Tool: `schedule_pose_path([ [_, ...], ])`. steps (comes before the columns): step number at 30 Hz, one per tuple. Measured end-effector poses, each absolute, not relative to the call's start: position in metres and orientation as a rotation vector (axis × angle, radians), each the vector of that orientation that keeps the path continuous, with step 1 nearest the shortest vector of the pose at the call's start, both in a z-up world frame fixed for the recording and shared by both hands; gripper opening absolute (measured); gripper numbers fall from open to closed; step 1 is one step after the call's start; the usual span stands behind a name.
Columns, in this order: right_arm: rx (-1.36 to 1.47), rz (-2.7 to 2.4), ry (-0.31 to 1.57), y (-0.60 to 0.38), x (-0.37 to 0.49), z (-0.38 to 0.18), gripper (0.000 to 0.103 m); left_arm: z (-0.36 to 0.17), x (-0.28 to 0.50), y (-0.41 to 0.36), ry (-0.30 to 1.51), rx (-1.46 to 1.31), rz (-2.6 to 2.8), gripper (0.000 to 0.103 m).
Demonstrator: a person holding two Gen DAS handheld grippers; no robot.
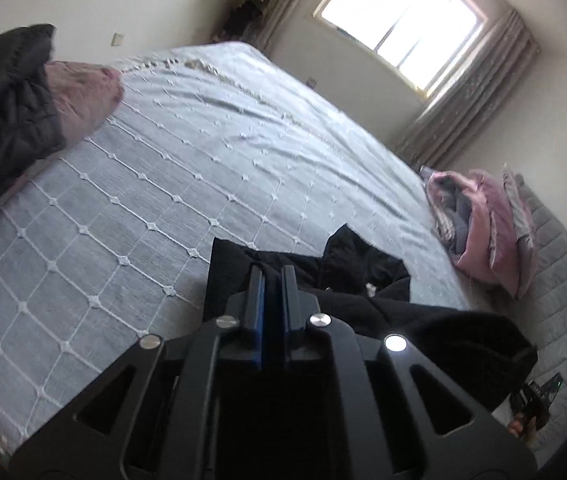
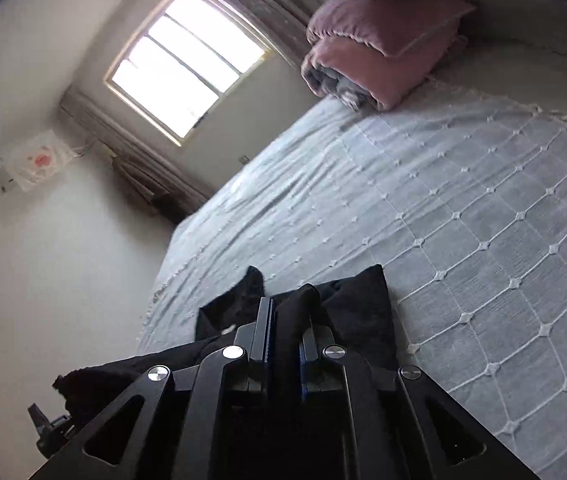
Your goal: Fold large clothes
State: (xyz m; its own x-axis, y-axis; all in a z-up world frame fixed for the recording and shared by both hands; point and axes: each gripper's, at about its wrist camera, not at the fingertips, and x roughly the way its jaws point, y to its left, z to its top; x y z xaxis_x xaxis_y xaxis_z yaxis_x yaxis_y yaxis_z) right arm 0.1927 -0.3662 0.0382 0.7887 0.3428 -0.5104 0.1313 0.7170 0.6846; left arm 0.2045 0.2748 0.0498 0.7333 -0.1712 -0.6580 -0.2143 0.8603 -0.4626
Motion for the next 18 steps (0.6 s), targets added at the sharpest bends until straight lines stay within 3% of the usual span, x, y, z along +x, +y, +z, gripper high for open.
schedule_pose_path([
  [4,0.679,0.007,0.811,-0.358,0.232,-0.024,0.034,0.000,0.236,0.295,0.874,-0.483,0.092,0.019],
  [5,0.656,-0.019,0.808,-0.360,0.232,-0.030,0.041,-0.003,0.234,0.300,0.868,-0.486,0.084,0.037],
  [6,0.615,-0.049,0.814,-0.364,0.232,-0.033,0.057,-0.009,0.231,0.304,0.856,-0.485,0.068,0.048],
  [7,0.576,-0.072,0.807,-0.369,0.230,-0.033,0.069,-0.011,0.231,0.305,0.854,-0.482,0.062,0.066],
  [9,0.559,-0.103,0.752,-0.383,0.223,-0.027,0.074,-0.022,0.235,0.302,0.887,-0.466,0.037,0.070],
  [14,0.527,-0.004,0.787,-0.374,0.227,-0.039,0.074,-0.046,0.260,0.282,0.986,-0.497,-0.042,0.069],
  [18,0.367,0.082,0.831,-0.335,0.242,-0.046,0.072,-0.042,0.265,0.255,0.962,-0.474,-0.147,0.069],
])
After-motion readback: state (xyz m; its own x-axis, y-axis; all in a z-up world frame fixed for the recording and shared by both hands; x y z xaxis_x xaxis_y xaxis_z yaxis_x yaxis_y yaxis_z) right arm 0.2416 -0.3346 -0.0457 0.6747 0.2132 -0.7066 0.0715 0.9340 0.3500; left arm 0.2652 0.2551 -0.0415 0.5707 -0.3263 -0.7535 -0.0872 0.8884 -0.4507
